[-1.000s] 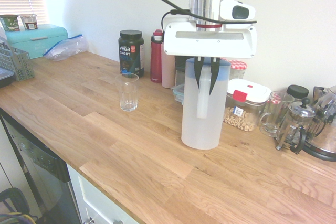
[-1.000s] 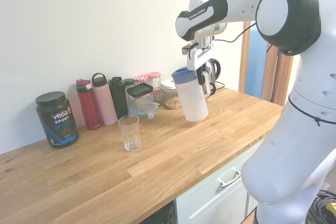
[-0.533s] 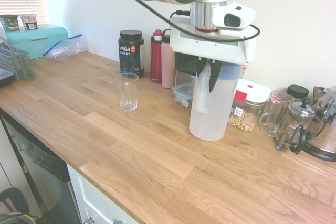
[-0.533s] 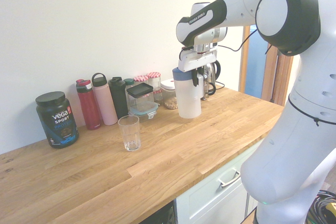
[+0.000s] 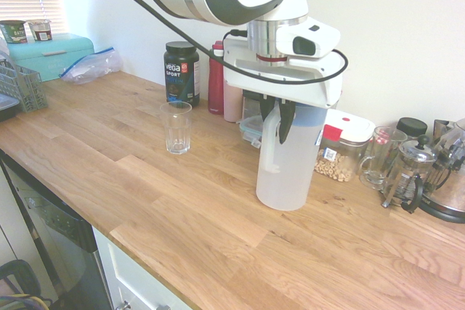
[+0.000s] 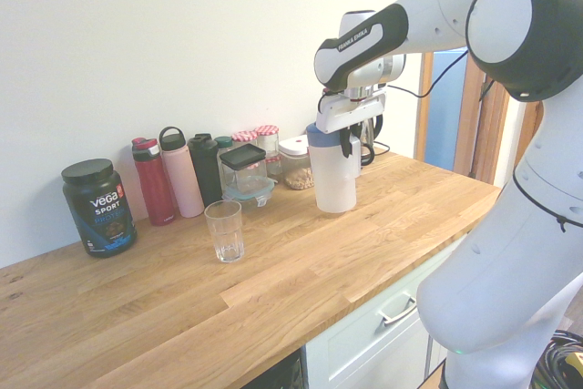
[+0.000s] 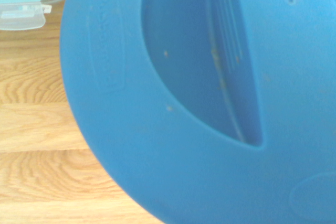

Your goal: Pour me some water

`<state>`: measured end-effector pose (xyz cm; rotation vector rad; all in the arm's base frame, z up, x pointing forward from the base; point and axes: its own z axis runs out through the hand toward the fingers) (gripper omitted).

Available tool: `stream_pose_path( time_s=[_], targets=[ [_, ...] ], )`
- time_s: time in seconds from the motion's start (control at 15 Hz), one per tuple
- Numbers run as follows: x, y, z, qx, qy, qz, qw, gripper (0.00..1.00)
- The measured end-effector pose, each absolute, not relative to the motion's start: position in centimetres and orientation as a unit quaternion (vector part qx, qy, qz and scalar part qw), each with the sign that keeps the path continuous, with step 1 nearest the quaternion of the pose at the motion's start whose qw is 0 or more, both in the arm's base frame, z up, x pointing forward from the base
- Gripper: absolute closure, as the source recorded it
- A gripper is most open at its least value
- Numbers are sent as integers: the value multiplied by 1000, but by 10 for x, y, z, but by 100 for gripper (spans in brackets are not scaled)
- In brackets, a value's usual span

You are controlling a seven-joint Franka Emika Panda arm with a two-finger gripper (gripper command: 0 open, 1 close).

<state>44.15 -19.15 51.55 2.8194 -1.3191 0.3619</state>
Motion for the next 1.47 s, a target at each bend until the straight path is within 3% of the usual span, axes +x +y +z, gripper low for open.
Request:
stream_pose_path(
  time_s=[0.47, 0.53, 1.2, 1.47],
  targets=[
    [440, -195, 499, 899, -413, 143, -8, 100],
    [439, -196, 497, 899, -414, 141, -9, 0],
    [435, -202, 502, 897, -418, 140, -12, 0],
    [415, -200, 538, 890, -448, 88, 8, 0]
  ],
)
